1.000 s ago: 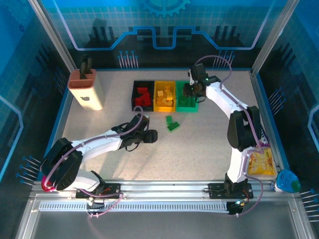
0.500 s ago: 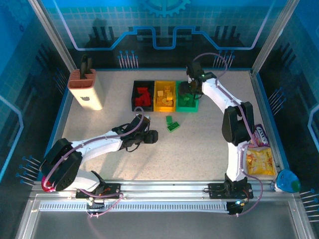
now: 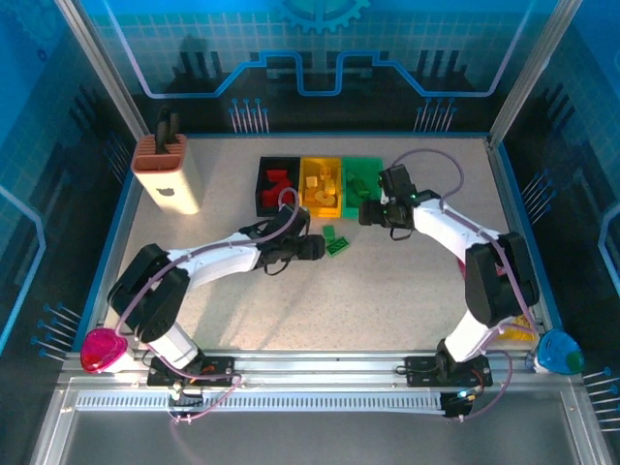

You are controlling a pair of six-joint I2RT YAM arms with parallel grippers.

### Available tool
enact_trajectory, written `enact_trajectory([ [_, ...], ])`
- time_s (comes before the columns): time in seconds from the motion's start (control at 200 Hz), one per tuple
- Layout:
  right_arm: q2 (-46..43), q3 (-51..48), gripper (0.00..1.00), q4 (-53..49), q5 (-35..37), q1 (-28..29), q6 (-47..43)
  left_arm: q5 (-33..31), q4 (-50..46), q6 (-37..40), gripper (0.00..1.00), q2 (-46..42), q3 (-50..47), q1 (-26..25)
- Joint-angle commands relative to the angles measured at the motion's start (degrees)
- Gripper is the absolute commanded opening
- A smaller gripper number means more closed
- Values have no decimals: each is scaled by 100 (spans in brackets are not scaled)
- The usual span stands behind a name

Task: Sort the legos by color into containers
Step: Pick up the lego from the center of the table.

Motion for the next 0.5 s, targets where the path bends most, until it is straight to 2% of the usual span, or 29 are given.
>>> enact_trajectory([
  [0.0,-413,-556,77,522,-259,58,339,162,-261,185,69,420,565,66],
  [0.24,-926,-1546,75,889,-412,57,593,227,-843,183,70,1395,1727,91],
  [0.495,-1210,-2029,74,1041,-467,32,658,25,-1440,200,68,2242,2691,86],
])
